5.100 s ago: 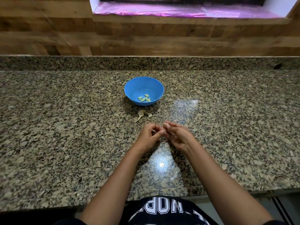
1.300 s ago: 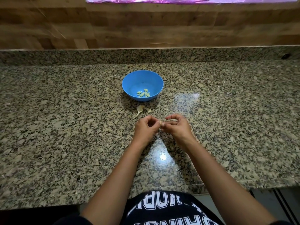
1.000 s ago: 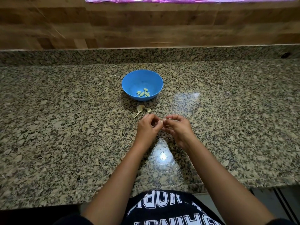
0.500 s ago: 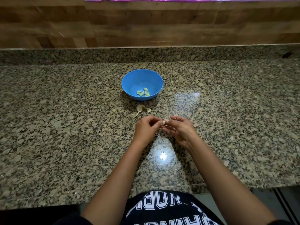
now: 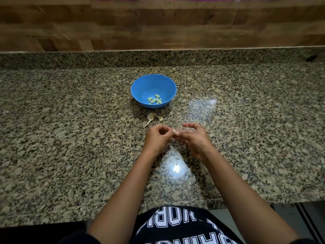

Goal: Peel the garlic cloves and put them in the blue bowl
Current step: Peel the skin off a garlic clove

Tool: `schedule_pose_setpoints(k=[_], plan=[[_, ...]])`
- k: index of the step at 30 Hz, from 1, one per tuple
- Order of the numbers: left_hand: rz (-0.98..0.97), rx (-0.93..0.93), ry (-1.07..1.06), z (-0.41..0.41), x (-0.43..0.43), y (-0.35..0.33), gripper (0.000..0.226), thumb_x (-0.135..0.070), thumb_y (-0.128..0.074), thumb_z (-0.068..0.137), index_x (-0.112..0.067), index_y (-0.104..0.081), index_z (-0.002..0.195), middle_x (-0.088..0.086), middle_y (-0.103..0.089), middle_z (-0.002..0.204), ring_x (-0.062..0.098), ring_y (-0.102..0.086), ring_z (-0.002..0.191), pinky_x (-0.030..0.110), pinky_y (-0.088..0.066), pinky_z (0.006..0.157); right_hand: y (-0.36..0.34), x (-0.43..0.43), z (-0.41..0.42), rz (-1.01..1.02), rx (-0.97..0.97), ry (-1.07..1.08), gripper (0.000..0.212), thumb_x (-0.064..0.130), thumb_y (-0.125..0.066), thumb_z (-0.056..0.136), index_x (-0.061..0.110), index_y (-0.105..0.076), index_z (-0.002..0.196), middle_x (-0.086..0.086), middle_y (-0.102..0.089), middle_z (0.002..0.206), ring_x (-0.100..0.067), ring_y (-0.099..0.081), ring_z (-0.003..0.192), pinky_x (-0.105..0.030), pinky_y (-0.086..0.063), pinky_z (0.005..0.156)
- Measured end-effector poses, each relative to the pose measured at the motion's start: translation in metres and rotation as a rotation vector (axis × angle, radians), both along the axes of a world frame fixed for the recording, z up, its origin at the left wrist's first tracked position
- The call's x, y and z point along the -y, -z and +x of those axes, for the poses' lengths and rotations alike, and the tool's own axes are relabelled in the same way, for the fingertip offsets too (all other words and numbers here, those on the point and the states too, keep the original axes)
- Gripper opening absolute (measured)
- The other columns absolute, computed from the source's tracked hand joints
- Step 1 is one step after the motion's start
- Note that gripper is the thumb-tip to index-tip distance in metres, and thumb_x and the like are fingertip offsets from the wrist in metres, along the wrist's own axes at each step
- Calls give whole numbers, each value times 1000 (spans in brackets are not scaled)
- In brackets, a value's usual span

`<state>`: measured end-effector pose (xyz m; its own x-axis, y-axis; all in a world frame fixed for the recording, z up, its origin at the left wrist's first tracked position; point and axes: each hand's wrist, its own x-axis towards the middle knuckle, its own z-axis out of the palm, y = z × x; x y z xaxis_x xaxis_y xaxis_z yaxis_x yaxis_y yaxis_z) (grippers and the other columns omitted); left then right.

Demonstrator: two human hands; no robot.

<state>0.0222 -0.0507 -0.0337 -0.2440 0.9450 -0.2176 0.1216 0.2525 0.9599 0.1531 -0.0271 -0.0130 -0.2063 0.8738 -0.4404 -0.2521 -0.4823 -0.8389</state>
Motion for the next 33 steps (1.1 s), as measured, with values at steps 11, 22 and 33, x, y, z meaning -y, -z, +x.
schedule_pose_setpoints(k=[11,22,33], plan=[[13,-212,-34,-4,5,2,21,-5,-48,89,-9,-59,73,12,-63,77,23,-57,63,32,-47,57,3,0,0,-36,-57,37,33,-13,-57,81,8,-44,103,-19,-62,87,-24,-62,73,-27,-57,64],[-105,328,8,3,4,-2,6,-6,-63,87,-6,-64,81,2,-64,74,10,-58,63,20,-48,55,7,0,1,36,54,12,28,-9,-58,83,8,-45,100,-16,-63,91,-24,-64,82,-31,-54,76],[-189,444,-48,4,0,-9,8,-4,-59,89,-5,-60,81,3,-60,70,7,-53,52,21,-49,58,2,0,1,110,75,-19,32,-10,-61,79,9,-45,99,-16,-63,88,-25,-65,79,-33,-56,75]])
